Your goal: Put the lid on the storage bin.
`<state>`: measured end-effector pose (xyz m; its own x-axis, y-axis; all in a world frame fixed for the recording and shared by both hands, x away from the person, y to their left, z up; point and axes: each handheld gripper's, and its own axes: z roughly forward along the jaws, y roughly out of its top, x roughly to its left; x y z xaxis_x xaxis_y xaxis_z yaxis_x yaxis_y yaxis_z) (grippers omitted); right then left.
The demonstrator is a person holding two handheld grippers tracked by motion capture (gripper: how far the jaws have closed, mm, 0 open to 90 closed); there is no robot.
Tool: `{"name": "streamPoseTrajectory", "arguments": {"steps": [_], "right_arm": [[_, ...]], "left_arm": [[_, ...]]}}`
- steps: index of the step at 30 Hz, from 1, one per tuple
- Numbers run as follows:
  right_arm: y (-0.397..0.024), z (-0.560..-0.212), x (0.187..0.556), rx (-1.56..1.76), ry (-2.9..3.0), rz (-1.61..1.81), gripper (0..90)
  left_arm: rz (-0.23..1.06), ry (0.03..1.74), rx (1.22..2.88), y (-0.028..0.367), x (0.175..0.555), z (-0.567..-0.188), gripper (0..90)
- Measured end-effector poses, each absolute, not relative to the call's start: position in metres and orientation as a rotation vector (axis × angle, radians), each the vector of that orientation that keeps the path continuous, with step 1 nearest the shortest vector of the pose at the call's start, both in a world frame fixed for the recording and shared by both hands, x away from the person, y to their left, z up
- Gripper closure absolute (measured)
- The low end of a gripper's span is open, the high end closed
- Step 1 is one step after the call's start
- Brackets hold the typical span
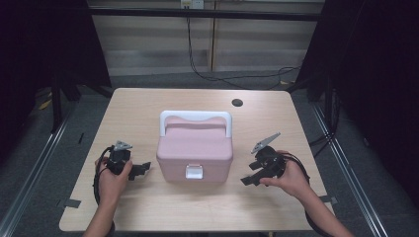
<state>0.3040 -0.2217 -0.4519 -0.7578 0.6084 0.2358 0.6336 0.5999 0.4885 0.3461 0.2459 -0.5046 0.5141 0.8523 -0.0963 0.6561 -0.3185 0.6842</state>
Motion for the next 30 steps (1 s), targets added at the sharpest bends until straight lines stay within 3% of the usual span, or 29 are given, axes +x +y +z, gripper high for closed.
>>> {"name": "streamPoseTrajectory", "arguments": {"steps": [4,30], "right_arm": [[-0.224,-0.457,0.302,-1.077,-2.78,-0.861,26.2],[-0.248,-0.478,0.289,-1.099,-2.798,-0.873,25.9]], "left_arm": [[0.387,1.18,2.108,0.242,0.344,-0.508,0.2],[0.446,1.14,2.135,0.24,0.341,-0.511,0.0]]}}
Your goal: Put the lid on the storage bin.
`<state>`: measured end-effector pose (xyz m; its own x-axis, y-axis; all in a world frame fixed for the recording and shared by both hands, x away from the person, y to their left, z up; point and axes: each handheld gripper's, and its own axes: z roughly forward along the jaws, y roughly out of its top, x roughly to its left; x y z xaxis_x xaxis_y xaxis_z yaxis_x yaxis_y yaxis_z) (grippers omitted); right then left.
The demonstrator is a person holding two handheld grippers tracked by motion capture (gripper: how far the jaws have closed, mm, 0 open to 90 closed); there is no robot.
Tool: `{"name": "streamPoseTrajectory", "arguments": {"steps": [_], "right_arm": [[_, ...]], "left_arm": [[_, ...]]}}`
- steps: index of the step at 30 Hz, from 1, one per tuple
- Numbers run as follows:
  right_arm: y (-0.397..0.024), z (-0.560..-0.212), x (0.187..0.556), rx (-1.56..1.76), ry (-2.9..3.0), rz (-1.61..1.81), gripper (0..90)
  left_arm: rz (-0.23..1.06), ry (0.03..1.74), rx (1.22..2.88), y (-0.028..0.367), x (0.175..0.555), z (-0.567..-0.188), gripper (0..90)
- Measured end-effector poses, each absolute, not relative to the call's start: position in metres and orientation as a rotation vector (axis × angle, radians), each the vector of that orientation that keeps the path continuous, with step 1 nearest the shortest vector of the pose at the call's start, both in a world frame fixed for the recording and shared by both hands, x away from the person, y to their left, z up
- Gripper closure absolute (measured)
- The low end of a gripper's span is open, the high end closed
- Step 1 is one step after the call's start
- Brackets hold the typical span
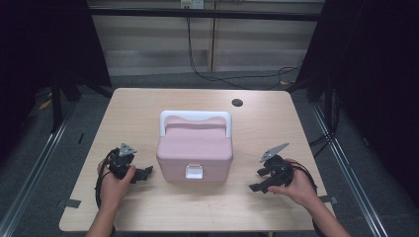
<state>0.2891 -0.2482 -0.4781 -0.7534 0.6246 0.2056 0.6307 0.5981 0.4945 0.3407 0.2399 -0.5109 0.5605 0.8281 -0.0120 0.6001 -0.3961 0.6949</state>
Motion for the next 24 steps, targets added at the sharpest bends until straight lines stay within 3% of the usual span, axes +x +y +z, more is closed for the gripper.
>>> {"name": "streamPoseTrajectory", "arguments": {"steps": [24], "right_arm": [[-0.266,-0.498,0.277,-1.059,-2.82,-1.151,23.5]], "left_arm": [[0.444,1.134,2.137,0.24,0.34,-0.511,0.0]]}}
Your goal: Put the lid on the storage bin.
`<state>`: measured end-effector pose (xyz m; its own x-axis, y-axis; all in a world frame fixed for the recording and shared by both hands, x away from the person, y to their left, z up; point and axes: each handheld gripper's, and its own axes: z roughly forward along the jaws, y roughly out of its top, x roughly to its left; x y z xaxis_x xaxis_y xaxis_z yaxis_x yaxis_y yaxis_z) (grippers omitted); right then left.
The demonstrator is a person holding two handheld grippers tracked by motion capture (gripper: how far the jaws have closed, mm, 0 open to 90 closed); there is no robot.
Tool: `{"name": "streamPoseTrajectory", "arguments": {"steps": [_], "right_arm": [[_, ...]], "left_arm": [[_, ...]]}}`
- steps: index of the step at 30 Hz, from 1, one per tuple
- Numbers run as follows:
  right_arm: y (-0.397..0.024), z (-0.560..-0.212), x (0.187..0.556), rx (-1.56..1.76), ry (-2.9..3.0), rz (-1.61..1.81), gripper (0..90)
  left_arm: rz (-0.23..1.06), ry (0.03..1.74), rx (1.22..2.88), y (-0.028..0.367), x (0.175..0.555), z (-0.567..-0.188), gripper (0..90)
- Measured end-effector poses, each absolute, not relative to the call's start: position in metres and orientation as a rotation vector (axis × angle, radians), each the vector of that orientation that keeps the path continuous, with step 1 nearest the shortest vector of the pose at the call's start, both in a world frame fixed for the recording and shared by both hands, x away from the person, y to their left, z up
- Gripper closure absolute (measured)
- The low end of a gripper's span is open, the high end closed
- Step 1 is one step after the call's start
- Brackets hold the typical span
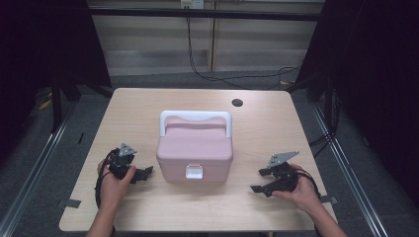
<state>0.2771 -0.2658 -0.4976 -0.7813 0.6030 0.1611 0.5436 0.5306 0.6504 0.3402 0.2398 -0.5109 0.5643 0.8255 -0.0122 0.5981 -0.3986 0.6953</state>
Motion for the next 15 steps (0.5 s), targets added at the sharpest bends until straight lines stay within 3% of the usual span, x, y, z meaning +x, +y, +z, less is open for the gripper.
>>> {"name": "streamPoseTrajectory", "arguments": {"steps": [15], "right_arm": [[-0.2676,-0.5055,0.2698,0.921,2.593,1.139,23.3]], "left_arm": [[0.438,1.131,2.136,0.2397,0.3398,-0.5109,0.0]]}}
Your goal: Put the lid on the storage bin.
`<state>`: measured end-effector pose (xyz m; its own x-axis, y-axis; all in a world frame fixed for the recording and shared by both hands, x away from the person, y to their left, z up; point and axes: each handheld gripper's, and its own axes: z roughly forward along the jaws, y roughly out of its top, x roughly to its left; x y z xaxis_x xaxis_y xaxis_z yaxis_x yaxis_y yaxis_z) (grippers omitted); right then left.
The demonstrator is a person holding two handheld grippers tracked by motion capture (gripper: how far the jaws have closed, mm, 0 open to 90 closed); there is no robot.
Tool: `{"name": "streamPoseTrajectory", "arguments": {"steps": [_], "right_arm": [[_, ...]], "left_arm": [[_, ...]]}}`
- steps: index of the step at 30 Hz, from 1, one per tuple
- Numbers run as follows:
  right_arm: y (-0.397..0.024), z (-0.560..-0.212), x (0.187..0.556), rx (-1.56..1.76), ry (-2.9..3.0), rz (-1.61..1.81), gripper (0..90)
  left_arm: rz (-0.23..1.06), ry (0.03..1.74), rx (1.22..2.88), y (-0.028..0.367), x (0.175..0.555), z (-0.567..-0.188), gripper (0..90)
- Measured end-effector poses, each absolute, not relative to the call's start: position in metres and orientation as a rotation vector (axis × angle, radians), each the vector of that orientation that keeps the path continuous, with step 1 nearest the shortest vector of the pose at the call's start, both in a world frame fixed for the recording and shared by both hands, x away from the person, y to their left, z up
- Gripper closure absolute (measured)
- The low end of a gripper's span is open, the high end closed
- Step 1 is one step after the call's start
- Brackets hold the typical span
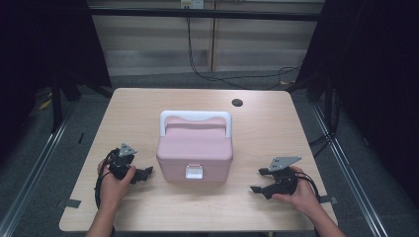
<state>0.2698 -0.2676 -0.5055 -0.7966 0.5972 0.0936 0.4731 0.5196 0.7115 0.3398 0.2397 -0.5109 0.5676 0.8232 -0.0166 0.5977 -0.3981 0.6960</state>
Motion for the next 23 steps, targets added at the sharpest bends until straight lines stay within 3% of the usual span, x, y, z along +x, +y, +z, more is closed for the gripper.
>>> {"name": "streamPoseTrajectory", "arguments": {"steps": [23], "right_arm": [[-0.2662,-0.5104,0.2667,0.865,2.54,1.135,23.1]], "left_arm": [[0.442,1.132,2.133,0.2396,0.3395,-0.511,0.0]]}}
